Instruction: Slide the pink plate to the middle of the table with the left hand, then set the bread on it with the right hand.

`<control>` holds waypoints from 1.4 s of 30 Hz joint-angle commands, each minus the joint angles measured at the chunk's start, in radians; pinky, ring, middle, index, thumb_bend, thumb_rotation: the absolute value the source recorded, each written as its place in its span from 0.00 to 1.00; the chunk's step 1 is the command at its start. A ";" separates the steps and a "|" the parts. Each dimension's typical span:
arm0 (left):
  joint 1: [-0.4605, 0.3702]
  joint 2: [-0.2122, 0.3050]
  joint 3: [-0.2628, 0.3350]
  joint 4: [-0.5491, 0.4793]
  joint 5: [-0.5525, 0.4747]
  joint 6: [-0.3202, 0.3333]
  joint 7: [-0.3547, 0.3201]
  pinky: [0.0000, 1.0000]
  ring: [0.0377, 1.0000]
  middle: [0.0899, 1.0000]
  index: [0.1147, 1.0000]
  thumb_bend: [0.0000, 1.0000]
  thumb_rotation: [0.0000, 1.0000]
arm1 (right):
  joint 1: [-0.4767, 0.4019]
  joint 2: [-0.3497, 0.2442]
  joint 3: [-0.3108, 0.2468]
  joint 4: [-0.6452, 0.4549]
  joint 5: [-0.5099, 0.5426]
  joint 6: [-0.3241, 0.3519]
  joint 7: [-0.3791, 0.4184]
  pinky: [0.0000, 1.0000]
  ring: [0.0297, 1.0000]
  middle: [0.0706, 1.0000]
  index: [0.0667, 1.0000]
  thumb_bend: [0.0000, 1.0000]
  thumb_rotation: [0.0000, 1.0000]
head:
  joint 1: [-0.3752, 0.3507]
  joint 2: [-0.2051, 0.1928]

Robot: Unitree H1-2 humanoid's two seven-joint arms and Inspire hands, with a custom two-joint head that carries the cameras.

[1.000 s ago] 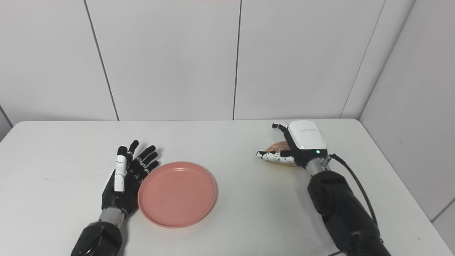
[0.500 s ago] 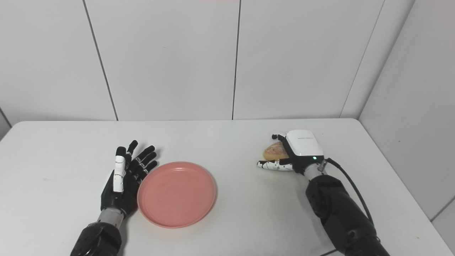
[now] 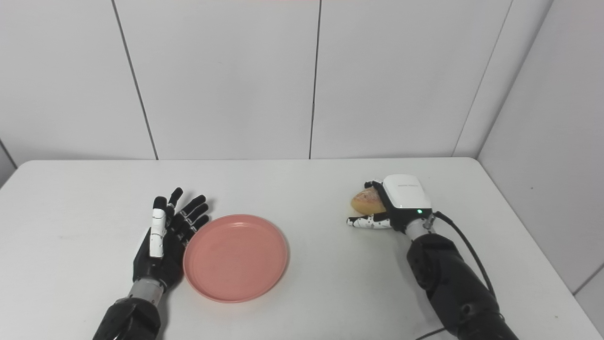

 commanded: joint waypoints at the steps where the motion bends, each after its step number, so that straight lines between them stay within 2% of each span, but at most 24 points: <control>1: 0.019 -0.003 -0.002 0.012 0.004 0.040 0.015 0.89 0.85 0.79 1.00 0.79 0.83 | -0.036 -0.023 -0.015 0.015 0.029 -0.075 -0.095 0.25 0.31 0.41 0.50 0.71 0.50 | 0.003 0.004; 2: 0.019 -0.003 -0.001 0.010 0.002 0.042 0.016 0.89 0.85 0.79 1.00 0.79 0.83 | -0.036 -0.023 -0.014 0.023 0.040 -0.094 -0.114 0.20 0.24 0.33 0.44 0.66 0.45 | 0.003 0.004; 3: 0.020 -0.004 -0.001 0.010 0.002 0.043 0.016 0.89 0.86 0.79 1.00 0.79 0.83 | -0.036 -0.025 -0.010 0.028 0.044 -0.110 -0.133 0.17 0.20 0.28 0.44 0.58 0.31 | 0.003 0.004; 4: 0.020 -0.004 -0.001 0.009 0.002 0.044 0.016 0.89 0.86 0.79 1.00 0.79 0.83 | -0.037 -0.026 -0.006 0.033 0.047 -0.121 -0.147 0.15 0.18 0.26 0.44 0.54 0.24 | 0.003 0.004; 7: 0.021 -0.005 0.000 0.009 0.004 0.044 0.018 0.90 0.86 0.79 1.00 0.79 0.83 | -0.035 -0.028 0.003 0.035 0.046 -0.137 -0.178 0.15 0.18 0.25 0.44 0.51 0.18 | 0.003 0.006; 14: 0.022 -0.005 -0.003 0.009 0.006 0.042 0.016 0.89 0.86 0.79 1.00 0.79 0.83 | -0.040 -0.029 0.015 0.051 0.051 -0.148 -0.209 0.15 0.19 0.25 0.44 0.50 0.16 | 0.003 0.006; 30: 0.021 -0.006 -0.003 0.010 0.008 0.047 0.020 0.88 0.85 0.75 1.00 0.80 0.82 | -0.039 -0.036 0.020 0.007 0.056 -0.135 -0.185 0.16 0.19 0.26 0.44 0.51 0.16 | 0.009 0.010; 35: 0.022 -0.008 -0.006 0.008 0.015 0.041 0.024 0.87 0.84 0.76 1.00 0.81 0.82 | -0.042 -0.034 0.007 -0.041 0.072 -0.154 -0.185 0.15 0.18 0.24 0.44 0.51 0.16 | 0.025 0.011; 42: 0.027 -0.028 -0.019 0.013 0.030 0.017 0.033 0.85 0.84 0.77 1.00 0.81 0.83 | -0.030 -0.036 -0.014 -0.220 0.071 -0.098 -0.090 0.16 0.19 0.24 0.44 0.51 0.16 | 0.100 0.005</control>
